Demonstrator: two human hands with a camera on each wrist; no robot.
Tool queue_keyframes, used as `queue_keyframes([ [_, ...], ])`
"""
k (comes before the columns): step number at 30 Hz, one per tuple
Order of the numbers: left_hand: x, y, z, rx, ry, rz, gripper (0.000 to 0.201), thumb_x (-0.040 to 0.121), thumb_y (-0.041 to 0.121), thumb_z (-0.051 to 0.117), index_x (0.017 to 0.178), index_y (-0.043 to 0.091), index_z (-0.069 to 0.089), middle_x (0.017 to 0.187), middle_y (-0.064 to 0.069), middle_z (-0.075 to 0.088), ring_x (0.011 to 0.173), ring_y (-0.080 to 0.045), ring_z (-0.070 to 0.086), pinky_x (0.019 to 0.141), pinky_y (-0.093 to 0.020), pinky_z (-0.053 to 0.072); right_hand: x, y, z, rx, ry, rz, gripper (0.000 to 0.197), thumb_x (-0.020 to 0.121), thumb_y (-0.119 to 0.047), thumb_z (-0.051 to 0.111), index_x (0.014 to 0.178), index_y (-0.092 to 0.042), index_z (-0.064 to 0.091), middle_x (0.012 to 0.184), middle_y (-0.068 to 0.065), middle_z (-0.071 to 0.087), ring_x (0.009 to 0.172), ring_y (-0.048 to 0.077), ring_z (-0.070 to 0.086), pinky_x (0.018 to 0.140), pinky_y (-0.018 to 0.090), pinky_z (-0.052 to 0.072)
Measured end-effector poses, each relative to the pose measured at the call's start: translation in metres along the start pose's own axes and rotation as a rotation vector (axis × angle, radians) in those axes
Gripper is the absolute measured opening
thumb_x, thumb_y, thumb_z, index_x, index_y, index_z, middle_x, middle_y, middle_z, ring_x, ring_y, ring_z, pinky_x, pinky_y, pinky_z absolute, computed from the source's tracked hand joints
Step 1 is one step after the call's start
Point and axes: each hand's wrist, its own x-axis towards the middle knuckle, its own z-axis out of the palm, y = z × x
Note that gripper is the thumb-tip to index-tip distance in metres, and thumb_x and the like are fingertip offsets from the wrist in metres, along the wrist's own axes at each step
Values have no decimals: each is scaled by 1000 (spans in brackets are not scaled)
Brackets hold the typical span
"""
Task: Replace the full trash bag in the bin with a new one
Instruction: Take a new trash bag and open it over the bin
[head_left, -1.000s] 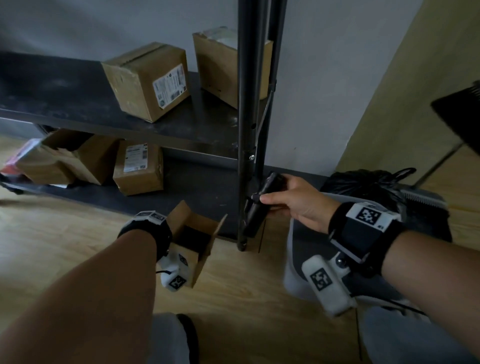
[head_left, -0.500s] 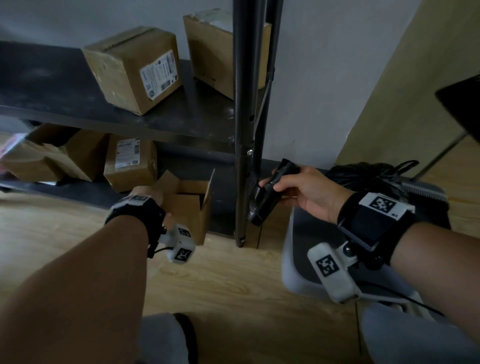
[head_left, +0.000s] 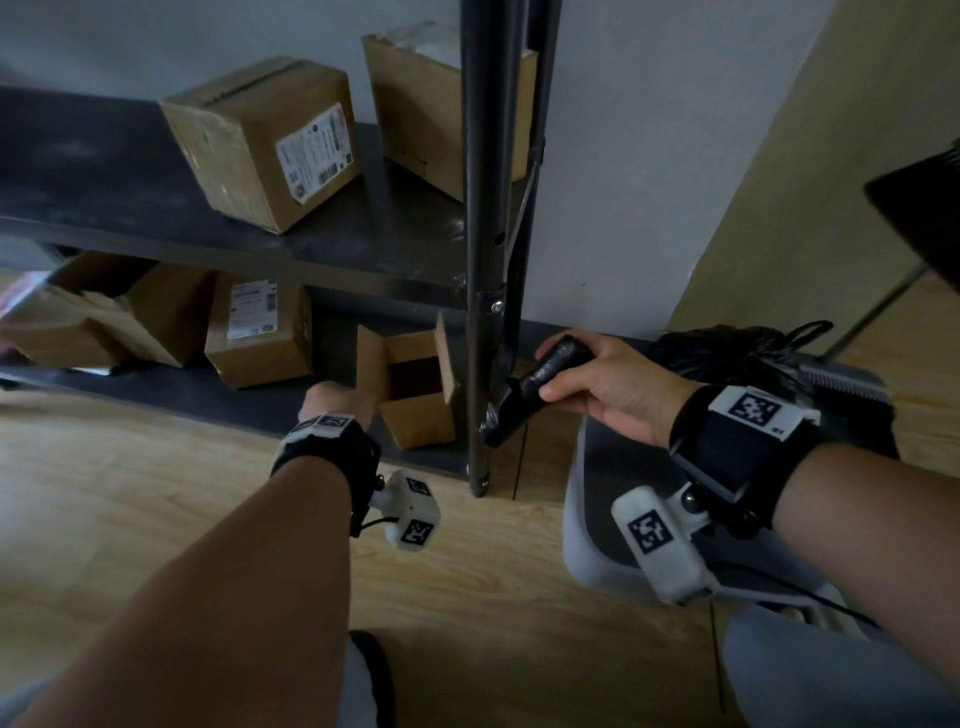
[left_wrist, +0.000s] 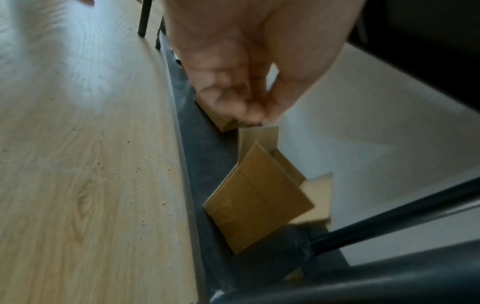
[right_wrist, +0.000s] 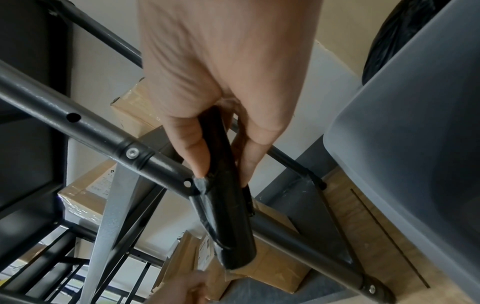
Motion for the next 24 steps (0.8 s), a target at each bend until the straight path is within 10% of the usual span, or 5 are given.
queue_keyframes([
  [3,-42,29,-2,-144,-324,66,17,78,30,74,84,15,71,66,-1,64,62,-17,53,58,-26,40,-2,-1,-1,-30,4,8,38,74,21,61,91,-13,60,100,11,60,96,26,63,72,31,61],
  [7,-90,62,14,54,-783,170,27,85,37,65,107,21,65,100,3,69,99,-13,60,77,-28,45,-8,-5,4,-8,33,-11,36,74,16,67,96,-12,61,100,12,64,97,27,67,74,34,61],
  [24,-149,97,25,-262,-779,300,18,94,8,50,78,14,55,84,-5,61,78,-18,61,66,-29,52,-56,-31,-21,60,100,21,21,90,-18,62,107,-6,60,93,13,70,80,22,70,59,30,58],
])
